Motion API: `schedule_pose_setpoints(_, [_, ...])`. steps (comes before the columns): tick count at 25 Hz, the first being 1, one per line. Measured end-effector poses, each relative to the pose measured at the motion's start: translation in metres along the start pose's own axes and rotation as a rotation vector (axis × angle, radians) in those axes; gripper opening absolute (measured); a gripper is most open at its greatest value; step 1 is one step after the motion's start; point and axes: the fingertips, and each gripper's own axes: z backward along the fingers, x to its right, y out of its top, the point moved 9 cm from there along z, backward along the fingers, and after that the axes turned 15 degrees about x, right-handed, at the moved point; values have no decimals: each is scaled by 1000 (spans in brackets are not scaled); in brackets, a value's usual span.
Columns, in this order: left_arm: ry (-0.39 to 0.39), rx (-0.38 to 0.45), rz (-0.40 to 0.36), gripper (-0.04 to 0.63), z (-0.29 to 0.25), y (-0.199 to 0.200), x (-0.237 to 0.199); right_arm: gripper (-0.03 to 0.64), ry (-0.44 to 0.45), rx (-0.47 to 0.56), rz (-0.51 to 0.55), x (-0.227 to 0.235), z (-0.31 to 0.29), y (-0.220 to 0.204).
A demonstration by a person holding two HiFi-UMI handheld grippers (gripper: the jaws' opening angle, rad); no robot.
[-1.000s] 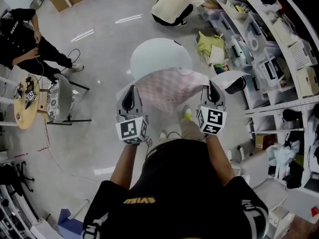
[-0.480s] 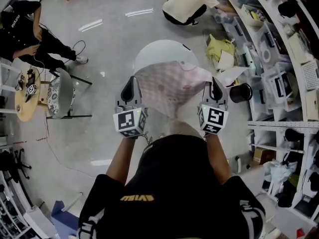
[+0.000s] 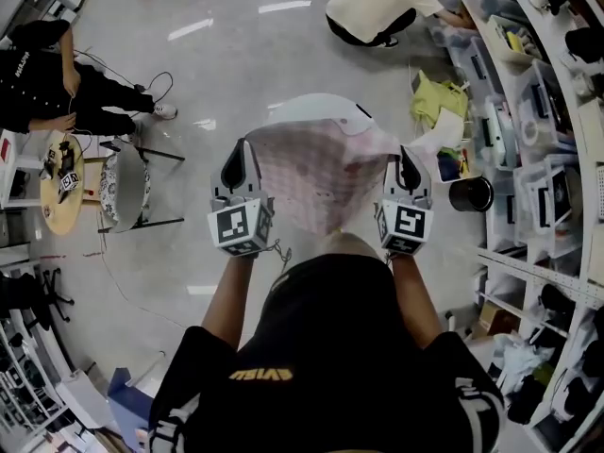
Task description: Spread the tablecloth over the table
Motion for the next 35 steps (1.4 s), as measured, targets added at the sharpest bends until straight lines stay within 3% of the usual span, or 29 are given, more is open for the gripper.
schedule_pose_setpoints(6, [31,-28,-4,17,-59,-23,10,31,34,-33,-30,28,-74,-36])
schedule_pose_setpoints(11, [61,-64,43,17,-86,-32,-6,31,62,-83,-37,20,-109,-51])
schedule_pose_setpoints(17, [23,-96,29,17,-109,-55,-38,31,45,-116,-36,7,-137,-57])
schedule_pose_setpoints(21, [-22,-72,1,17,-138,-59,-47,31,9,-88,-24,10,-161,-59])
schedule_pose_setpoints(29, [-10,-58,-34,17,-206,-89,-55,31,-38,-82,-2,16,-213,-71])
schedule_pose_setpoints(35, [-23,-62,-43,17,-244,-99,-60,31,-11,-89,31,26,-254,-77])
